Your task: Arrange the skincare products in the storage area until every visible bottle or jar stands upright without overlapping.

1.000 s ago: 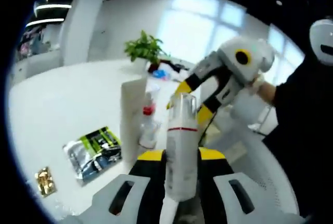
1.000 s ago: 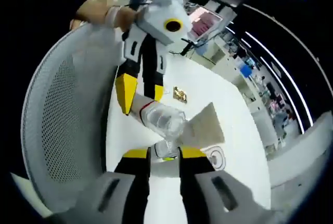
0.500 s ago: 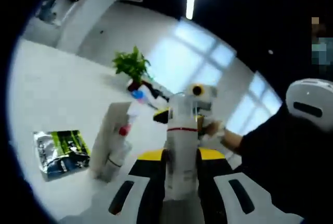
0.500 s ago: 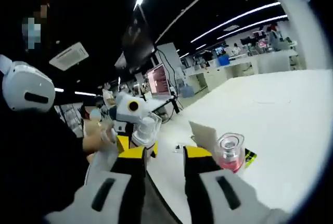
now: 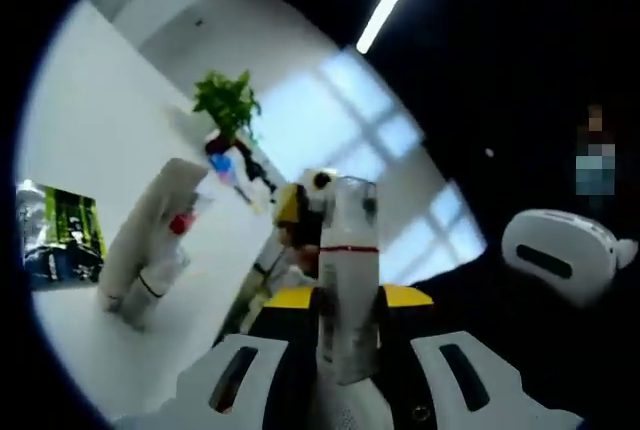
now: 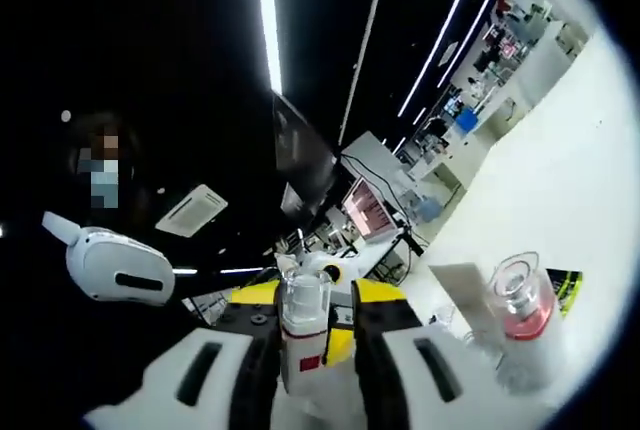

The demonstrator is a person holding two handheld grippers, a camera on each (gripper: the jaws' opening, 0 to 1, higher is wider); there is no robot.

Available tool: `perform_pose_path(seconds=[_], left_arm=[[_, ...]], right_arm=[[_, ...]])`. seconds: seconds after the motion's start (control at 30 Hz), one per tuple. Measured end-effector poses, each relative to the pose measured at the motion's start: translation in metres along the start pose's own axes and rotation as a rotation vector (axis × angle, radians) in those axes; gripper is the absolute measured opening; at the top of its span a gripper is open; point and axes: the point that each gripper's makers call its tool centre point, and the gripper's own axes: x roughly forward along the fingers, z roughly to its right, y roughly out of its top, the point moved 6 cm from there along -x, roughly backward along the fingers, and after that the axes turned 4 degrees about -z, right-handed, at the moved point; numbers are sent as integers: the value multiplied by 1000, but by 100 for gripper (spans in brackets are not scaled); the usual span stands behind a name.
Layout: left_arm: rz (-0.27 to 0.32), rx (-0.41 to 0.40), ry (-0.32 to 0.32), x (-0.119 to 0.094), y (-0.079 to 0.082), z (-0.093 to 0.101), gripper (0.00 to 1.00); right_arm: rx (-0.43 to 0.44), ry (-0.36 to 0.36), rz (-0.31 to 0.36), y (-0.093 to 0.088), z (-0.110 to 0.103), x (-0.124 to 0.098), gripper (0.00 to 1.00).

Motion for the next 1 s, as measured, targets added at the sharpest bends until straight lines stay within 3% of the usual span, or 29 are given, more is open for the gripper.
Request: perform_pose_path(seconds=[0.1,0.33,0.5,0.57,0.7,0.77,0.87,0.93,1.0], left_arm=[[-4,-34,-44,2,-2,4,19],[-54,-35,-45,8,-10,7,19],[-57,-26,-27,7,-11,5,19],[-45,31,12,6,-10,2,19],[-36,25,70,4,-7,-3,19],[-54,115,164,3,-7,-11,18],[-65,187,254,2,-6,-15,17],[-60,216,308,-1,-3,-19,17],[-50,260,356,-4,1,-19,18]], right_arm=[[14,49,6,0,-6,5,26],[16,98,-55,-3,-13,12,21],[6,82,-61,-4,-11,12,21],[5,65,-51,-3,-10,10,20],[4,-30,-39,-3,-3,8,19],[-19,-99,-56,-4,2,5,19],[-37,-204,-68,-6,7,5,19],[-117,-280,-83,-3,6,8,19],[-170,-311,-96,-2,3,13,19]])
